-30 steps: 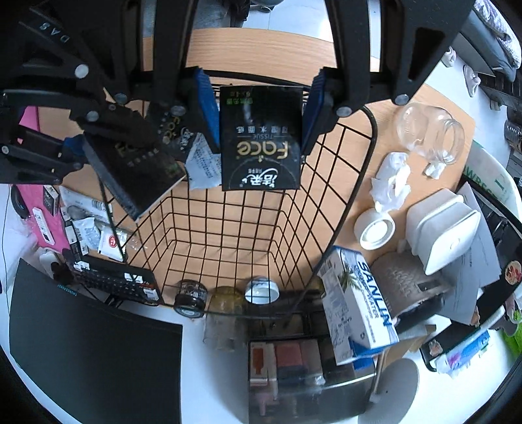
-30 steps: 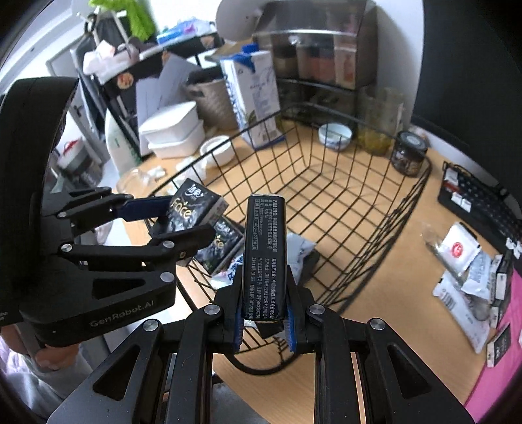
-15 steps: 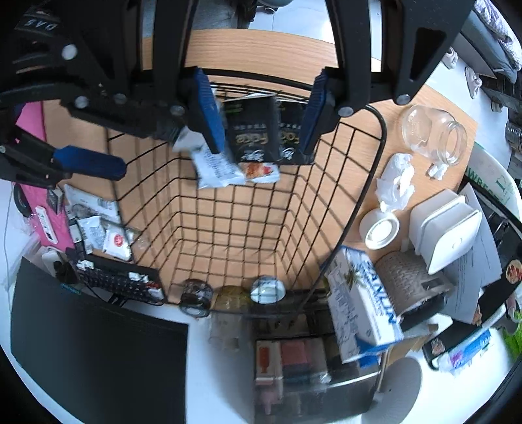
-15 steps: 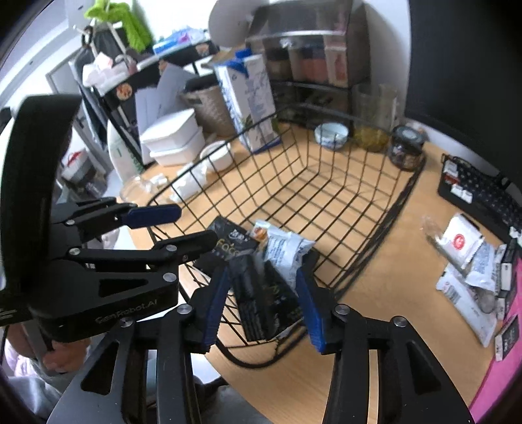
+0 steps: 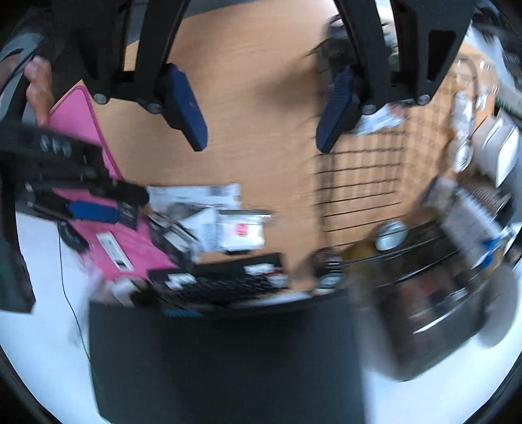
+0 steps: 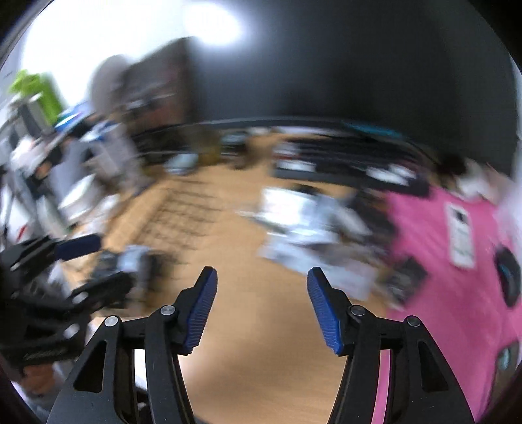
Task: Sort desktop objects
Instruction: 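Grasp a black Face pack with the right gripper while the left moves toward the white snack packets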
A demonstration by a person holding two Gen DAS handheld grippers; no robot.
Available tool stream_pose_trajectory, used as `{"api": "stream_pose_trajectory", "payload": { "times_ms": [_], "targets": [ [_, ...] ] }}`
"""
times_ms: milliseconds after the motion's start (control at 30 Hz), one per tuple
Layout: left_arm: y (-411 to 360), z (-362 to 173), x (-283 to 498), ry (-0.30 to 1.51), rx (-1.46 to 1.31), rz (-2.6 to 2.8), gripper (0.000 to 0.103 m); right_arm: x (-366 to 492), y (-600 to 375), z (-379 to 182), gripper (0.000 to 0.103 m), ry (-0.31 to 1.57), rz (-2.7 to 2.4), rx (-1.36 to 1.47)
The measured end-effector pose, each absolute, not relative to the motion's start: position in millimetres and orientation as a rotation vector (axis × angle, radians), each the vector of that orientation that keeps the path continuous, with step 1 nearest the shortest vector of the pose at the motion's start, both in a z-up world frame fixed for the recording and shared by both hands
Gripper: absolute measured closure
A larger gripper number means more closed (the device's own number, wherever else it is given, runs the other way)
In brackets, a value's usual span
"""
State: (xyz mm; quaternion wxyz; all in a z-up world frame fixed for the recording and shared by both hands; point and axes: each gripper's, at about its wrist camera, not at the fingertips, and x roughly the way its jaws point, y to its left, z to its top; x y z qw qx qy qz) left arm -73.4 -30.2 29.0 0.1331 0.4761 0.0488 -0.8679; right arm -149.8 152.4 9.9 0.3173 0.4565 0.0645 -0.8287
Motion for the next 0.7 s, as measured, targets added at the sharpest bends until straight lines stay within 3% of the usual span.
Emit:
{"api": "stream_pose_trajectory", "payload": {
  "times_ms": [200,367,567,700],
  "targets": [
    [-11,-19,-133,0.095,1.517,-2.47,0.029,-213,210,-50,0.044,0.075,-2.248,1.448],
    [-22,-36,-156,0.158,1.539,-2.448,0.029,-237,210,-59,0.044,0.024,-2.261,1.46],
    [-38,-55,-170,0.18,1.563,-2.402,0.029,-257,192,-79,0.044,0.031,-2.258,1.497],
    [-45,-65,-173,0.196,1.586,-2.375,0.029,-259,181,-83,0.052,0.12,-2.264,1.49]
  ]
}}
